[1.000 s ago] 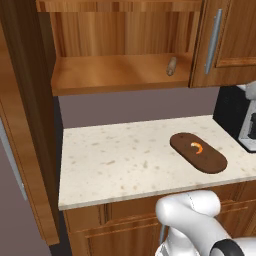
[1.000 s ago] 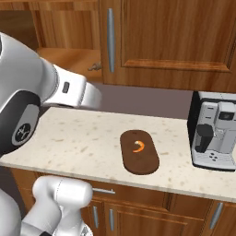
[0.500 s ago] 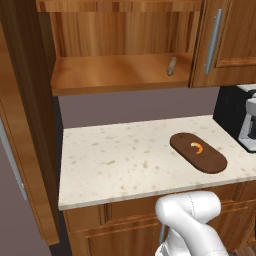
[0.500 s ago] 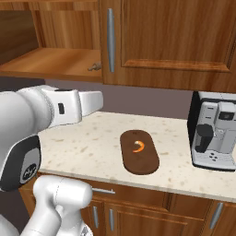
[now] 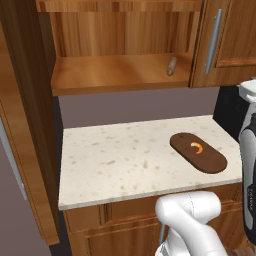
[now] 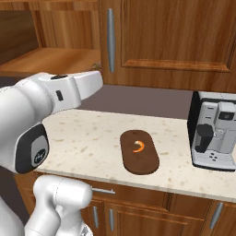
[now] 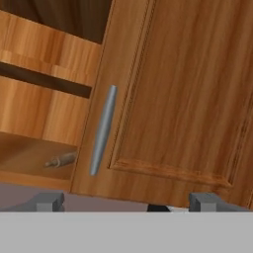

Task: Open the cabinet, retrieve the rolling pin, and place it next to the meat on the cutting board to prepare for tenderizing.

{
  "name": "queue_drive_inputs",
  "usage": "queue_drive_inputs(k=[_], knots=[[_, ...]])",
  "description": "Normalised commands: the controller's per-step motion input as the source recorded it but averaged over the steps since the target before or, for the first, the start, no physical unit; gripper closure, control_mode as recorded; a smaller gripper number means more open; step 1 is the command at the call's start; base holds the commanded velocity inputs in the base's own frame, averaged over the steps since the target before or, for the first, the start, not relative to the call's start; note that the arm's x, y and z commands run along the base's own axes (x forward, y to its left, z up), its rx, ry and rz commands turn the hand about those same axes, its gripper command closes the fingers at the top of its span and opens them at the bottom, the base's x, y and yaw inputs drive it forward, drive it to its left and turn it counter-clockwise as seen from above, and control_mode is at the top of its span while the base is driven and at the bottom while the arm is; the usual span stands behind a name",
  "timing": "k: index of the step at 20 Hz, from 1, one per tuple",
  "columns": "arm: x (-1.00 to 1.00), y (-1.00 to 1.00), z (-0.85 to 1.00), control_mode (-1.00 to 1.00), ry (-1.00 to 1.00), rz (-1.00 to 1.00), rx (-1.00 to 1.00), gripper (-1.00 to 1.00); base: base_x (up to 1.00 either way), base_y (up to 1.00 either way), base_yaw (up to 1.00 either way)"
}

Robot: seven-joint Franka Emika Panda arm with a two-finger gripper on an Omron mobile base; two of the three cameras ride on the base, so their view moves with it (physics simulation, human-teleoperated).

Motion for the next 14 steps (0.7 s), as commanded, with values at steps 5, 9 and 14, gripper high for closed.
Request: queue_drive_inputs(k=[5,9,14], knots=[[0.0,0.0,0.47,-1.0,-0.03,-0.03,-0.02,-1.0,0.0,0.0,0.0],[0.0,0.04,0.06,-1.0,-0.01,0.0,0.0,-1.0,0.0,0.0,0.0],[0.0,0.11,-0.02,-1.0,-0.01,0.04,0.01,-1.0,0.0,0.0,0.0]])
